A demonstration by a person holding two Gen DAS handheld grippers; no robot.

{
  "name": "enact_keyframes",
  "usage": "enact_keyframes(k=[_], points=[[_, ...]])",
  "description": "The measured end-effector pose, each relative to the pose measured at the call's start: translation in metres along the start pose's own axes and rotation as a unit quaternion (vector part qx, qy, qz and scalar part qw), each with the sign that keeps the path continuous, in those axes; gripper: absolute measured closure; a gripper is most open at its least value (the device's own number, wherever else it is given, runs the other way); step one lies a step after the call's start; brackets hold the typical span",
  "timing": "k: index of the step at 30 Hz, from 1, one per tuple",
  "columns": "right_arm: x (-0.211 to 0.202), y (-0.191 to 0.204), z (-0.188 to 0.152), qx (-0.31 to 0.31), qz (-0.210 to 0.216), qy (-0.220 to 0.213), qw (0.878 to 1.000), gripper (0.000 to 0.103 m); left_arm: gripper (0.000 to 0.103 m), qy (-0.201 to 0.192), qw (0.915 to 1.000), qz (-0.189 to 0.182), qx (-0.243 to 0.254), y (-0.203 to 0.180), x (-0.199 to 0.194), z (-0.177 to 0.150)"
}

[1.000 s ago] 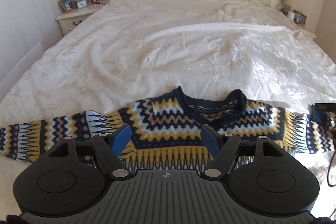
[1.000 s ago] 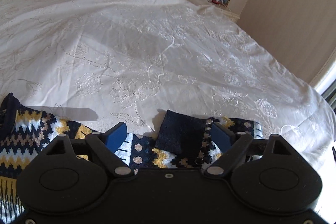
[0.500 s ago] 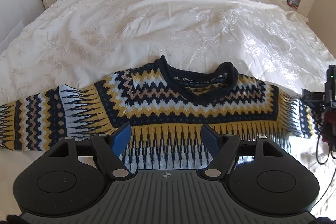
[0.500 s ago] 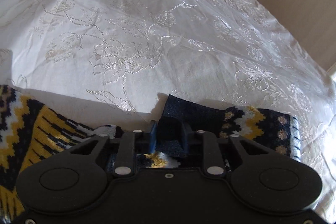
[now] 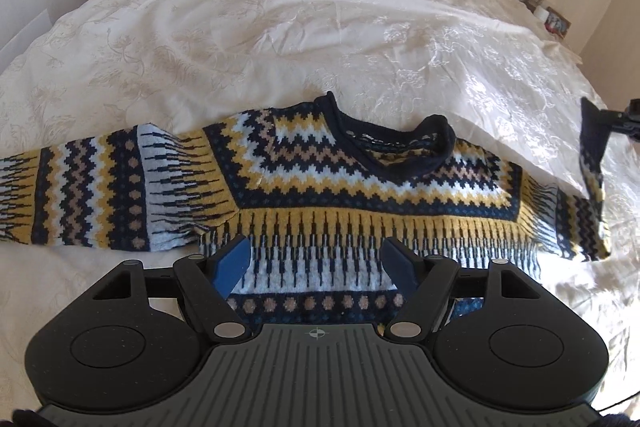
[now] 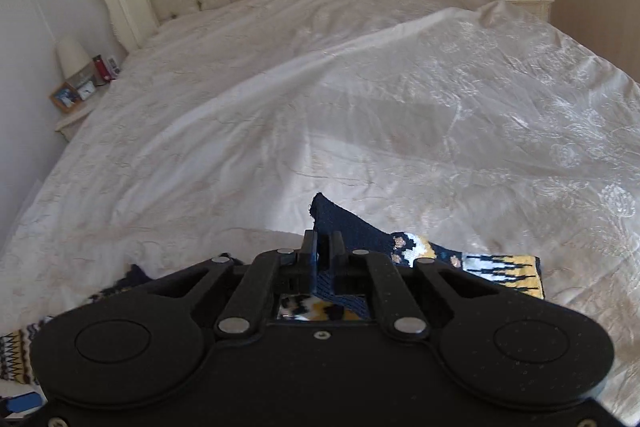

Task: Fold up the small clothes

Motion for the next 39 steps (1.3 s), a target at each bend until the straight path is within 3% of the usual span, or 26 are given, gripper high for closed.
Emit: enact_keyframes(k=[2,8,13,17,18,20,21,22,25,28,32,37,39], points=[[0.001,0.042,-0.007,-0.004,0.051,0.008,0.999,0.093,0.031,0.0,1.0,0.001,-0.007,0.011,-0.006,-0.005],[0.028,0.145,-0.052,-0.044,0.147,0.056,0.987,0.093,0.031,-0.001,0.9995,0.014,-0.029,0.047,-0.023,-0.019],[0.055,0.197,-0.104,-0.072,0.194,0.103,0.973,0.093,0.031,0.001,0.9988,0.026,-0.041,0.072,-0.033,-0.027],[0.059,0.211,-0.137,-0.098,0.196,0.13,0.967,0.081,0.031,0.004,0.9987,0.026,-0.043,0.081,-0.032,-0.029],[0.057,0.21,-0.142,-0.103,0.191,0.131,0.967,0.08,0.031,0.006,0.9987,0.023,-0.044,0.082,-0.03,-0.029],[0.05,0.201,-0.148,-0.108,0.174,0.13,0.97,0.07,0.031,0.011,0.9987,0.016,-0.047,0.081,-0.025,-0.028],[0.046,0.195,-0.149,-0.108,0.169,0.128,0.971,0.056,0.031,0.011,0.9987,0.011,-0.048,0.08,-0.022,-0.028],[0.043,0.187,-0.15,-0.106,0.163,0.126,0.973,0.049,0.031,0.012,0.9987,0.007,-0.048,0.078,-0.02,-0.027],[0.034,0.156,-0.151,-0.104,0.13,0.124,0.978,0.047,0.031,0.021,0.9989,-0.008,-0.042,0.067,-0.007,-0.025],[0.026,0.123,-0.153,-0.095,0.1,0.124,0.983,0.038,0.031,0.029,0.9988,-0.022,-0.033,0.052,0.007,-0.022],[0.018,0.082,-0.16,-0.068,0.079,0.129,0.986,0.023,0.031,0.039,0.9985,-0.035,-0.015,0.033,0.03,-0.014],[0.017,0.045,-0.168,-0.034,0.055,0.138,0.988,0.01,0.032,0.052,0.9979,-0.038,-0.001,0.017,0.062,-0.003],[0.018,0.034,-0.169,-0.023,0.048,0.139,0.989,0.01,0.037,0.058,0.9977,-0.035,0.005,0.014,0.075,0.0]])
Point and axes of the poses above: each gripper's, at about its wrist camera, not at the fingertips, and x roughly the way its jaws point, y to its left, z to its top, the point moved 8 cm from there along x, roughly the way its jaws point
